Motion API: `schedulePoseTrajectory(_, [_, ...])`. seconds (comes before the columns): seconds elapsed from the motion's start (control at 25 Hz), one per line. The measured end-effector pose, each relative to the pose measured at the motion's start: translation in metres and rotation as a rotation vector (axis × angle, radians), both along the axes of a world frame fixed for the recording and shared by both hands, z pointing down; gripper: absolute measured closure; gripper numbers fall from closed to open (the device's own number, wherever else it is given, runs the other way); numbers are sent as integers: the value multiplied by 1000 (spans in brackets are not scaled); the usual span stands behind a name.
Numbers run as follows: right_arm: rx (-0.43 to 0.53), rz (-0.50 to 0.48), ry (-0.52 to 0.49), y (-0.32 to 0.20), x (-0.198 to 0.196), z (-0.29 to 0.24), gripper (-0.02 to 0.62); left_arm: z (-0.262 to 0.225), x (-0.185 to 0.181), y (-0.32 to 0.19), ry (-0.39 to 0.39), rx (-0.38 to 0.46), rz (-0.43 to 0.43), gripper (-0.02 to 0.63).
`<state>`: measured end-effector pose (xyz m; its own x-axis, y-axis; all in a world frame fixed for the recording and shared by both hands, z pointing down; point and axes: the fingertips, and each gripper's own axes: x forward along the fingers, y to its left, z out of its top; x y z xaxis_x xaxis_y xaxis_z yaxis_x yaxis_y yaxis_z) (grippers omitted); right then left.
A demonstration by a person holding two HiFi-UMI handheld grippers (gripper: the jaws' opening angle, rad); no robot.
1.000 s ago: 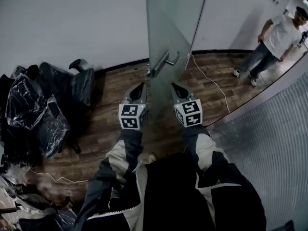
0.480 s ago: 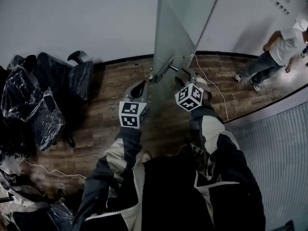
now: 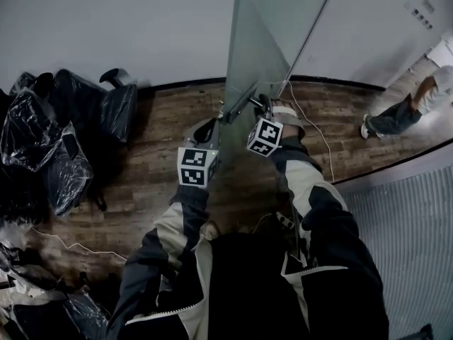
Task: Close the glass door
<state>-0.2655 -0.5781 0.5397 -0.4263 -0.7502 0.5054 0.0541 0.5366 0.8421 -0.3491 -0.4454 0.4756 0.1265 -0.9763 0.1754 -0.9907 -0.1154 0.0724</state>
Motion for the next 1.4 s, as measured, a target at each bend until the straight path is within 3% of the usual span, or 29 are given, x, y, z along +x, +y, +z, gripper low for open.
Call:
schedulePoseTrajectory(0.08, [37, -5, 25, -3, 0, -1, 454, -3, 0, -1, -2, 7, 2, 606])
schedulePoseTrajectory(0.64, [88, 6, 1, 2, 30, -6, 456, -10, 19, -5, -7, 17, 56, 606])
schedulePoseTrajectory(0.96, [119, 65, 17, 8, 83, -7, 454, -15, 51, -12, -13, 31, 123, 604])
schedulePoseTrajectory(1.4, [142, 217, 61, 7, 185, -3, 462, -20, 135, -26, -15, 44, 289, 606])
